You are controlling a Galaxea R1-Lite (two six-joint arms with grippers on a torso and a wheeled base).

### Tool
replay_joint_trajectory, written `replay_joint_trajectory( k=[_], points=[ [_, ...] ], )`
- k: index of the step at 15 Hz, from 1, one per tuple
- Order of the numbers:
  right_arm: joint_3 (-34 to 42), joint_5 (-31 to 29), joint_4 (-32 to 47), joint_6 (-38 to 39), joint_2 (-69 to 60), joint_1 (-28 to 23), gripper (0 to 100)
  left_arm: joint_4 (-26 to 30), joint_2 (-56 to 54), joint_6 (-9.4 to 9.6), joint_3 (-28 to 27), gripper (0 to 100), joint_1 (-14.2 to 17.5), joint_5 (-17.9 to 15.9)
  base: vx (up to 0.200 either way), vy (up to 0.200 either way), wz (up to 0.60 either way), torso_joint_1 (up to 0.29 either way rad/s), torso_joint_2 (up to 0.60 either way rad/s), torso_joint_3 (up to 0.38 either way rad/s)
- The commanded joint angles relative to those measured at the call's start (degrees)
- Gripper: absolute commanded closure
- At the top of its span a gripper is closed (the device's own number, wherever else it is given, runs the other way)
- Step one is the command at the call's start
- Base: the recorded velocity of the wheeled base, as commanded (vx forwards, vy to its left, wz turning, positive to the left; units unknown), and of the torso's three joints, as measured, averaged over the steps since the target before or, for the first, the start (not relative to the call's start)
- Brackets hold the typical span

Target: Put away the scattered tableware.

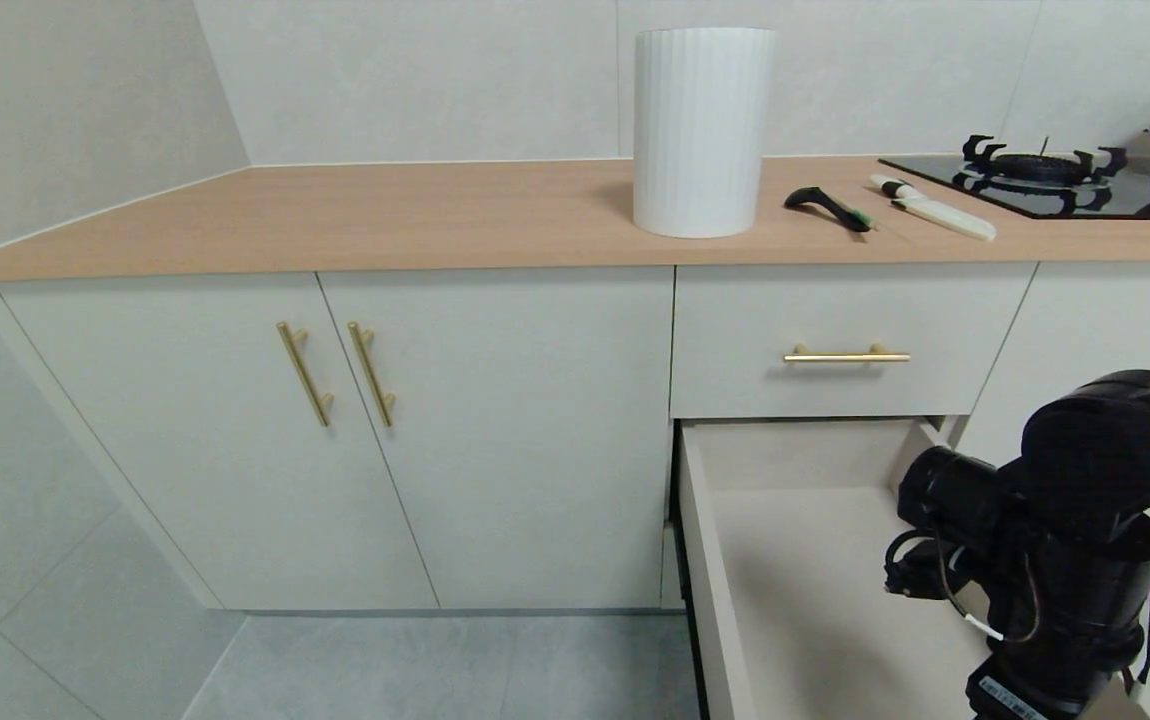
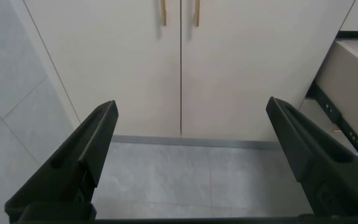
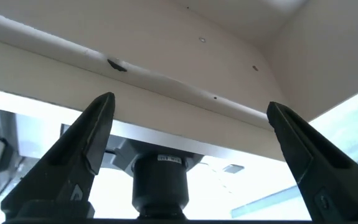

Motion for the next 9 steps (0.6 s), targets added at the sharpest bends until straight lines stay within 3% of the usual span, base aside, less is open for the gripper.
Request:
replay_joint_trajectory(
  k=[1,9],
  points=[
    [-0.8,0.4,4.9,0.0,0.7,0.9,0,0.0,0.0,-0.01,0.0,0,0.0,0.0,0.0,0.0,0.0,0.0,0.0,0.0],
    [-10.0,1.0,4.5,8.8,-16.4,-0.1,0,0.0,0.0,-0.01,0.0,0,0.0,0.0,0.0,0.0,0.0,0.0,0.0,0.0]
  ],
)
